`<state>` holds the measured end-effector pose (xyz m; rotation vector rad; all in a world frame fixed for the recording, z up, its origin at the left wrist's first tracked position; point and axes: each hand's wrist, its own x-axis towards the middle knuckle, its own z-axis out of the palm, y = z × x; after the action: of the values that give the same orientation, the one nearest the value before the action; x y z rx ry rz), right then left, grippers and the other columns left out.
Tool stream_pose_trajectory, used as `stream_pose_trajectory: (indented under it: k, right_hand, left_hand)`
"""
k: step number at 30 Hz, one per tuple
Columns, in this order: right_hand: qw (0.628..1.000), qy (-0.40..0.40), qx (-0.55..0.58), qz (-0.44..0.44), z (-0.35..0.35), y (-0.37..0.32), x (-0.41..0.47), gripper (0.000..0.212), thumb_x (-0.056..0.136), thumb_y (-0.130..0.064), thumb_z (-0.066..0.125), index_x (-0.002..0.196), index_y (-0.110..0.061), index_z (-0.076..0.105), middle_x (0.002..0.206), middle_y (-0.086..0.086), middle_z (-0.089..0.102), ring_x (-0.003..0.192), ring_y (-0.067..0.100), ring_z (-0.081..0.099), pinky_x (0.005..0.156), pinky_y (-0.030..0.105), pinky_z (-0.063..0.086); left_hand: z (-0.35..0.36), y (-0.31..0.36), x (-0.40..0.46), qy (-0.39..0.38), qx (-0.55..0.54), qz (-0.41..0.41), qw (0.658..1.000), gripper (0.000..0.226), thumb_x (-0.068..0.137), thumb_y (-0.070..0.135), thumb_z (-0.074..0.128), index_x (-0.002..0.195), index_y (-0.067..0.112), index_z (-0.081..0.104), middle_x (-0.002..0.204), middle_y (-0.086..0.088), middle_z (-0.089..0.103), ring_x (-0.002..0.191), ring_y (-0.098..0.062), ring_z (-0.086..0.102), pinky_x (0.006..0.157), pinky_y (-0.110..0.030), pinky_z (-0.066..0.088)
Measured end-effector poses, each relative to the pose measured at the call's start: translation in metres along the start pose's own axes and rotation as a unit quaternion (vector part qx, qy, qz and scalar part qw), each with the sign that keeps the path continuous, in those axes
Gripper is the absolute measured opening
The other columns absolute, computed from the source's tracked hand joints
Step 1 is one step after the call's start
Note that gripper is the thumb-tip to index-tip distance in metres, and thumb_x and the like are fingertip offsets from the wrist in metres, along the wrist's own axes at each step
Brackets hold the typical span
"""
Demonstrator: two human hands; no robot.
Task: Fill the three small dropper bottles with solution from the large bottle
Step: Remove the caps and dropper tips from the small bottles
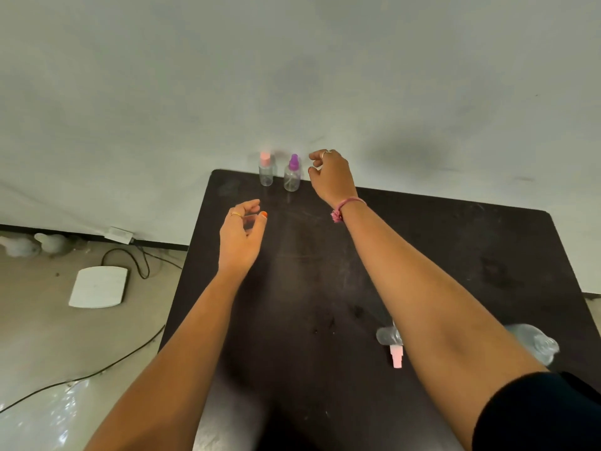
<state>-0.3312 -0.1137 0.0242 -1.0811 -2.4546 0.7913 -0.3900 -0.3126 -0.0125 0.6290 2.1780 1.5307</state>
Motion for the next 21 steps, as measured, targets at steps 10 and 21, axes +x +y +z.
stream_pose_trajectory:
  k: [10,21]
  right_hand:
    - [0.976,-0.109,-0.172,-0.08,0.036,-0.007,0.043,0.044,0.093,-0.002,0.048,0.136,-0.013,0.05,0.133,0.007,0.048,0.116,0.027,0.054,0.098,0.036,0.046]
    - [0.986,-0.093,-0.135,-0.029,0.012,-0.002,0.036,0.02,0.091,-0.009,0.057,0.109,-0.008,0.066,0.112,0.009,0.062,0.1,0.023,0.06,0.089,0.03,0.049]
  left_hand:
    - [-0.008,-0.018,0.02,-0.051,0.049,-0.026,0.997,0.03,0.093,0.022,0.06,0.123,0.018,0.058,0.116,0.006,0.059,0.093,0.002,0.057,0.072,-0.002,0.041]
    - [-0.009,-0.021,0.005,-0.034,0.031,-0.061,0.997,0.028,0.093,0.026,0.059,0.121,0.022,0.057,0.119,0.003,0.059,0.097,-0.001,0.056,0.077,-0.007,0.041]
